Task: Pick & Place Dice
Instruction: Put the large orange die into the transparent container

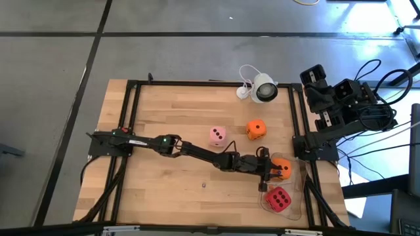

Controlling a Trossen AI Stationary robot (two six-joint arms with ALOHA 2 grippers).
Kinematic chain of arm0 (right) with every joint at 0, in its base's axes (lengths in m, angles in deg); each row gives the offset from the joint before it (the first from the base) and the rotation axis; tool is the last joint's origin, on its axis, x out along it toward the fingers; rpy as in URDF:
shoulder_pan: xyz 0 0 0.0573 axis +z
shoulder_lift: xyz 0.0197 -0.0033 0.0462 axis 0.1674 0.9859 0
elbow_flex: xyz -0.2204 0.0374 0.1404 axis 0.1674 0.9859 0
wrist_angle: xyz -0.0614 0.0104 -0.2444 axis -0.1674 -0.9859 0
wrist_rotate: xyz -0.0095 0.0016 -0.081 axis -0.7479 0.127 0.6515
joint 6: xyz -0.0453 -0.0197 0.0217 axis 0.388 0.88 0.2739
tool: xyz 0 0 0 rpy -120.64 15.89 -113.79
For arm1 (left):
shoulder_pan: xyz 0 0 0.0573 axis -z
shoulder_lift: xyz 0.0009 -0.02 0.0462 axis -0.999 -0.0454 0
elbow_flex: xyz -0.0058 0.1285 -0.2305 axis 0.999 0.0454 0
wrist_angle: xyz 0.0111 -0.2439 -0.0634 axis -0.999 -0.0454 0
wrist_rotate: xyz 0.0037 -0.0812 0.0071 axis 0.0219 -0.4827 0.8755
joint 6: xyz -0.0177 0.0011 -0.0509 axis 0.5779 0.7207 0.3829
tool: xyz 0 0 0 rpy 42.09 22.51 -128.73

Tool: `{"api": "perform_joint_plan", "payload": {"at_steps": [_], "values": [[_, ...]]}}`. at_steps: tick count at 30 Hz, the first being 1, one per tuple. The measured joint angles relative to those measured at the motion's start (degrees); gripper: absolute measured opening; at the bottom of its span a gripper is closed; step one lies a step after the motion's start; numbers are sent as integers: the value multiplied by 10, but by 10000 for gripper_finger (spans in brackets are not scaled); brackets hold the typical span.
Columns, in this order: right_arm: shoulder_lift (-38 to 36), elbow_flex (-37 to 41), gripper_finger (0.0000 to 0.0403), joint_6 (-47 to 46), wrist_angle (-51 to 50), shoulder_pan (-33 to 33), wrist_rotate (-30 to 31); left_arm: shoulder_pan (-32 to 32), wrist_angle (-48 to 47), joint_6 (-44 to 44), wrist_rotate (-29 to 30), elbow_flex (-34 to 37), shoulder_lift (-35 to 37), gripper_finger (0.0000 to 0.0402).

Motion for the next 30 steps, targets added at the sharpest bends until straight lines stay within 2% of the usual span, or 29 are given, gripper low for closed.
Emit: {"api": "perform_joint_plan", "payload": {"at_steps": [15,21,25,30], "values": [[0,0,55,0,-56,0,-2,22,1,-14,-21,1,31,114],[0,0,55,-9,-106,1,-2,33,-5,-56,-16,0,59,114],[0,0,55,-60,-143,1,-16,42,-46,-82,-9,0,83,113],[0,0,55,-136,-169,1,-83,48,-153,-91,-9,0,127,112]]}}
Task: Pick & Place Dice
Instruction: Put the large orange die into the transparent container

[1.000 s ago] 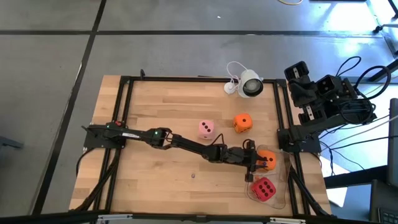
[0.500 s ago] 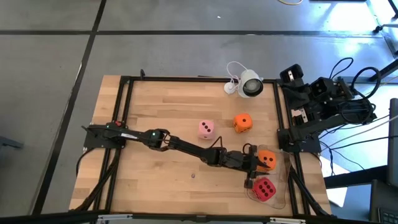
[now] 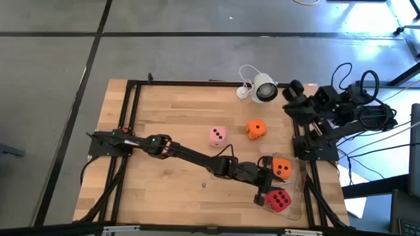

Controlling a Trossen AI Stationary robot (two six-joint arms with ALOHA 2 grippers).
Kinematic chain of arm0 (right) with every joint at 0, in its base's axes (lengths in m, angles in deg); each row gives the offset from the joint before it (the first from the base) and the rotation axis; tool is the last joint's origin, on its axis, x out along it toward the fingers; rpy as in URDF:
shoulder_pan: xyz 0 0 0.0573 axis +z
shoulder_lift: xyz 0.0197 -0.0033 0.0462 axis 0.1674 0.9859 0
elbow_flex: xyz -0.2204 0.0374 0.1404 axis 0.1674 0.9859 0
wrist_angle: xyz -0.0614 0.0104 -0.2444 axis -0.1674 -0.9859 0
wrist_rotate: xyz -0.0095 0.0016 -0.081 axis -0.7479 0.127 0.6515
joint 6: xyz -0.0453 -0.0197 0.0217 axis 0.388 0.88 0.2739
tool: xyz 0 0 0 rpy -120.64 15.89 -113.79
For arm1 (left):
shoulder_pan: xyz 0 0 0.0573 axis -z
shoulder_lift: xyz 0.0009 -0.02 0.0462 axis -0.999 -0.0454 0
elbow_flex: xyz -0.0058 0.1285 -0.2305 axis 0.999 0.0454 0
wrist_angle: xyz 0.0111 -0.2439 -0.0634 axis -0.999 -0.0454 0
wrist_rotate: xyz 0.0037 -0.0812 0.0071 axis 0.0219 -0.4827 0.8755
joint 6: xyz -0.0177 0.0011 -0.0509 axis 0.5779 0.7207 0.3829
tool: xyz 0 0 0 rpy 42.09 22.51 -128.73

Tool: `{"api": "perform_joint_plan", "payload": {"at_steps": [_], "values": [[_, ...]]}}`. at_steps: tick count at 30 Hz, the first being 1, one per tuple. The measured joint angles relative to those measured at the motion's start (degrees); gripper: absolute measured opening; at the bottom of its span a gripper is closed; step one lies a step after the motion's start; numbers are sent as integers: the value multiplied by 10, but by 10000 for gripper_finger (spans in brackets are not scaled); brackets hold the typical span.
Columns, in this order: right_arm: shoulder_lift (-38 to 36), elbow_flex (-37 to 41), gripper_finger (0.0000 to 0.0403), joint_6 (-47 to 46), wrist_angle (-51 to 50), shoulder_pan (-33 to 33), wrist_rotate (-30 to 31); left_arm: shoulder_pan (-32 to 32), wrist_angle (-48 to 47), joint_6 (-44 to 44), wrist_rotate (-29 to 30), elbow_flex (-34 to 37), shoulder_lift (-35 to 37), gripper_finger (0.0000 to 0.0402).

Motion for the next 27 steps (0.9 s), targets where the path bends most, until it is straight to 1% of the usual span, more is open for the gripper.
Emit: {"api": "perform_joint_plan", "payload": {"at_steps": [5,12,16,19,23,27], "values": [[0,0,55,-20,-6,0,-77,0,-54,0,0,-1,26,111],[0,0,55,-45,-27,0,-144,-2,-61,10,-25,-1,27,109],[0,0,55,-60,-54,0,-171,-5,-78,11,-44,-1,27,107],[0,0,55,-59,-78,0,-185,-8,-92,17,-74,0,29,107],[0,0,55,-58,-93,0,-187,-17,-98,35,-130,0,33,104],[0,0,55,-51,-96,0,-187,-21,-103,40,-142,0,32,97]]}}
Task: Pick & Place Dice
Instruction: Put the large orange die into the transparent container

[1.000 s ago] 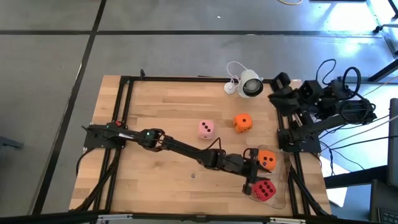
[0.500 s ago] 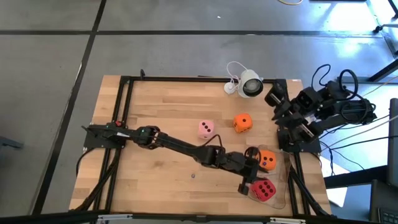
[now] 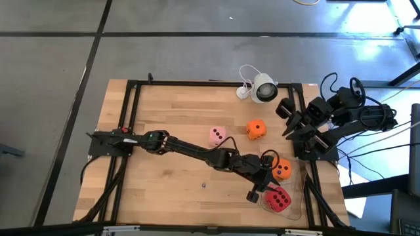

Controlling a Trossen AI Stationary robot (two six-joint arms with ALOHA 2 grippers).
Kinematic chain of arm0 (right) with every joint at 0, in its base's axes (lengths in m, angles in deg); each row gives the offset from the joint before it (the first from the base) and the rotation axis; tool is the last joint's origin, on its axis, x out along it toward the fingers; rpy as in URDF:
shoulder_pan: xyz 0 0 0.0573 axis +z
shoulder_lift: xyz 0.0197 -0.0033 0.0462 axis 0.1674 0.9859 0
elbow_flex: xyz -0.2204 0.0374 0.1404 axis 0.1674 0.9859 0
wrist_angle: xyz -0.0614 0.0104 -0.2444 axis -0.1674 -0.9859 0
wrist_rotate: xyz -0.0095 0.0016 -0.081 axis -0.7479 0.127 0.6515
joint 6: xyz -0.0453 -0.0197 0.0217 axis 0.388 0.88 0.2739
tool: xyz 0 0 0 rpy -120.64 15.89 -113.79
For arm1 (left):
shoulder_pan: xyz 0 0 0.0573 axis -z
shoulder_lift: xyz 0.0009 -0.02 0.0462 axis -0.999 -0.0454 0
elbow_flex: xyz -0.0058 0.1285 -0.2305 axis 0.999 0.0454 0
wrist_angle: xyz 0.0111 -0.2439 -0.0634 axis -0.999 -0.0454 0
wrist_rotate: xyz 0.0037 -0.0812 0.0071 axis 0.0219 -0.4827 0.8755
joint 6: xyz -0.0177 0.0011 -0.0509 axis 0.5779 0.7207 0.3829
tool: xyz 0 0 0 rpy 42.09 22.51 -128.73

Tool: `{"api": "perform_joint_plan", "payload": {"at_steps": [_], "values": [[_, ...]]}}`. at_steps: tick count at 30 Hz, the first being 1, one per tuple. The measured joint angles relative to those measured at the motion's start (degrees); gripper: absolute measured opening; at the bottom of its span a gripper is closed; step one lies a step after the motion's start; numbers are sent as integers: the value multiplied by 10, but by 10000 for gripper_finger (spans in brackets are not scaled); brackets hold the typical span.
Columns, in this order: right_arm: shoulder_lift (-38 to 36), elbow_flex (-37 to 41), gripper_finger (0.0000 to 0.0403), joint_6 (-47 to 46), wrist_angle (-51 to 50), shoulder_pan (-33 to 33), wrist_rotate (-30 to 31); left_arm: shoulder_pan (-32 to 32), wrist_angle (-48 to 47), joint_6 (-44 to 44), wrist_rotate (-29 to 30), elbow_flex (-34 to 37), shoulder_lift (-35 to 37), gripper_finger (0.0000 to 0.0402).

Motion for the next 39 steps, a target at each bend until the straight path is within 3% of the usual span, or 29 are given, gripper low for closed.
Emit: {"api": "perform_joint_plan", "payload": {"at_steps": [4,9,17,22,27,33,37,39], "values": [[0,0,55,6,-2,0,0,1,22,0,-1,23,2,89],[0,0,55,6,-7,0,0,0,134,40,-2,132,4,82],[0,0,55,6,-9,0,0,-33,469,148,18,432,96,74],[2,0,55,7,-10,0,5,-40,626,167,87,635,191,72],[5,0,55,11,-11,0,11,-30,682,157,157,779,294,72],[15,0,55,43,-50,0,23,1,680,100,301,895,408,72],[29,0,55,67,-105,0,80,22,677,82,402,955,469,71],[39,0,55,79,-135,0,109,29,678,81,425,979,493,70]]}}
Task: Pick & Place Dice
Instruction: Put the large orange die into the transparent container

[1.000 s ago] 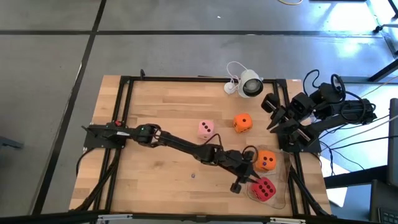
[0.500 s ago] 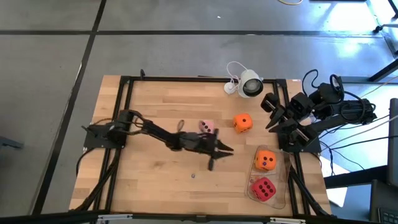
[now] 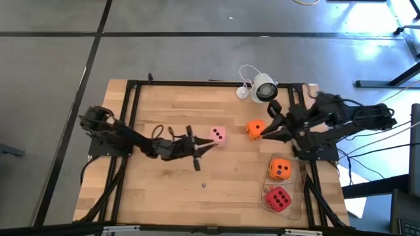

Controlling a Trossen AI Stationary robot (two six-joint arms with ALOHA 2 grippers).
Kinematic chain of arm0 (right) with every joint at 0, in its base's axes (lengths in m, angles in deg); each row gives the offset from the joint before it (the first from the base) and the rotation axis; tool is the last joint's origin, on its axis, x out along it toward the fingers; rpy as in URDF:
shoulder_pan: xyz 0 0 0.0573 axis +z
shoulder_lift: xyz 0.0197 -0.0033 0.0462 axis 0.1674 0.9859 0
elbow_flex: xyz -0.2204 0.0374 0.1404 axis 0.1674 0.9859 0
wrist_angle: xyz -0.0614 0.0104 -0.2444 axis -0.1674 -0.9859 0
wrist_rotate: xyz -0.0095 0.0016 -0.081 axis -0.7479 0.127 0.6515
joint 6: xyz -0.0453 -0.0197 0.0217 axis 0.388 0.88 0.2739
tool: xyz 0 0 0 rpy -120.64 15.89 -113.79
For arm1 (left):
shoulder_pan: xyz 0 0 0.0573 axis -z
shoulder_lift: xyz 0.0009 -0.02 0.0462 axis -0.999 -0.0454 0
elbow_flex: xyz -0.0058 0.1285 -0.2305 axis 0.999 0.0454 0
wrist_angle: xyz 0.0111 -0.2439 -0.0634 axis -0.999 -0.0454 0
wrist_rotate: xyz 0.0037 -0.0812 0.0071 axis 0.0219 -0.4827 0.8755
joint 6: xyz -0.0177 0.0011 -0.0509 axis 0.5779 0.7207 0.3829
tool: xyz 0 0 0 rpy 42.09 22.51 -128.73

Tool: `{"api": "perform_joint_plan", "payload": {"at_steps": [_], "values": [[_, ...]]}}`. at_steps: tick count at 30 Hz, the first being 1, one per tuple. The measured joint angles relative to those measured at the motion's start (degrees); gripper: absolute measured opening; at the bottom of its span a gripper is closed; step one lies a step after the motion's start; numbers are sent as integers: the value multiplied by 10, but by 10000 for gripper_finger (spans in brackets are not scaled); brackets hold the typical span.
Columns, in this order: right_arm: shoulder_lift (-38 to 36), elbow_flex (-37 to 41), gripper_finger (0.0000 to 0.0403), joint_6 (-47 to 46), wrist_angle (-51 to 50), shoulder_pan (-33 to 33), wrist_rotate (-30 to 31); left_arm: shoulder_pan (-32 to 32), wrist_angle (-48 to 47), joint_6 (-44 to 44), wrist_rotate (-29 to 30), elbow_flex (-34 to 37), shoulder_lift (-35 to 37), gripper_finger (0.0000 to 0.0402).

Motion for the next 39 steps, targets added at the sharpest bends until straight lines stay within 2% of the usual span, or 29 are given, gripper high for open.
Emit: {"api": "perform_joint_plan", "payload": {"at_steps": [5,10,21,25,30,39], "values": [[33,0,55,4,-57,0,54,9,-1,1,10,46,43,70],[72,0,55,7,-76,0,56,11,-16,14,15,73,90,74],[133,0,55,70,-99,0,61,6,-279,57,22,79,211,87],[139,0,55,129,-101,0,73,7,-327,56,24,79,242,92],[139,0,55,100,-99,0,102,7,-349,47,26,78,262,91],[139,0,55,108,-74,0,86,7,-347,10,26,78,267,82]]}}
